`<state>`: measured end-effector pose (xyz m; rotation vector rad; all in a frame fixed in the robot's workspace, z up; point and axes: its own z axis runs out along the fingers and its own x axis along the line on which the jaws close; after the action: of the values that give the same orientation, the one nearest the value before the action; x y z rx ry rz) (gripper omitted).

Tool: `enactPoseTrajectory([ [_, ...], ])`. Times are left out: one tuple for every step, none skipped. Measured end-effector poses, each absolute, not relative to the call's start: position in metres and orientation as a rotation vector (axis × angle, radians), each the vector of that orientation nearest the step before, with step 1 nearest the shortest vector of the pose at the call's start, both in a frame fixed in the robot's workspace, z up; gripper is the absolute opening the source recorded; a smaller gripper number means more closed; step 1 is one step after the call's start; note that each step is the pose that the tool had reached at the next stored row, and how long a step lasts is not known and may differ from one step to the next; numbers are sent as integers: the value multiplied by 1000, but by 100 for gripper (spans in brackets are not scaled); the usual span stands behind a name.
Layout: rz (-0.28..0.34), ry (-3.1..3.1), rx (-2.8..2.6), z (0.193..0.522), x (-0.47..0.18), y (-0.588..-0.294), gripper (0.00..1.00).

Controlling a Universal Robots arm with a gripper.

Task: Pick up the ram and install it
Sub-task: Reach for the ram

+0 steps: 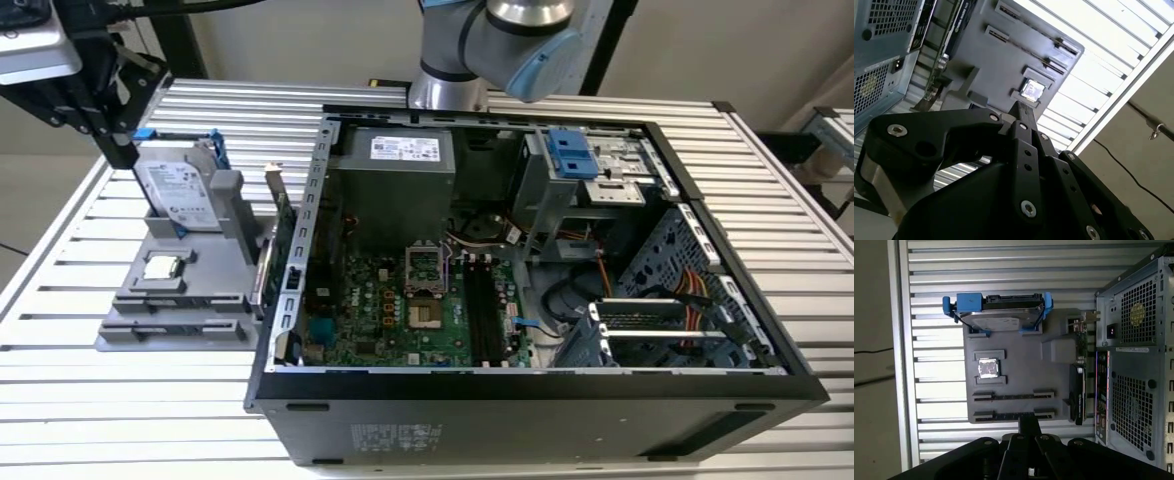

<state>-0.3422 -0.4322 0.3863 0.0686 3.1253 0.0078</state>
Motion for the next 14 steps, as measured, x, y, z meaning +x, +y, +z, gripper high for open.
enactPoseTrajectory([
  [8, 3126, 68, 386, -342, -433, 0],
  [8, 3126, 69, 386, -342, -434, 0],
  [8, 3126, 68, 386, -341, -435, 0],
  [8, 3127, 68, 386, -341, -436, 0],
  [8, 3127, 68, 386, -341, -438, 0],
  [8, 3127, 68, 386, -341, -439, 0],
  [8, 3128, 68, 386, -341, -440, 0],
  [8, 3127, 68, 386, -341, -442, 0],
  [8, 3127, 68, 386, -341, -444, 0],
  [8, 3127, 68, 386, -341, -446, 0],
  [8, 3127, 68, 386, -341, -448, 0],
  [8, 3127, 68, 386, -341, -450, 0],
  [8, 3127, 68, 386, -341, -453, 0],
  [8, 3127, 67, 386, -341, -455, 0],
])
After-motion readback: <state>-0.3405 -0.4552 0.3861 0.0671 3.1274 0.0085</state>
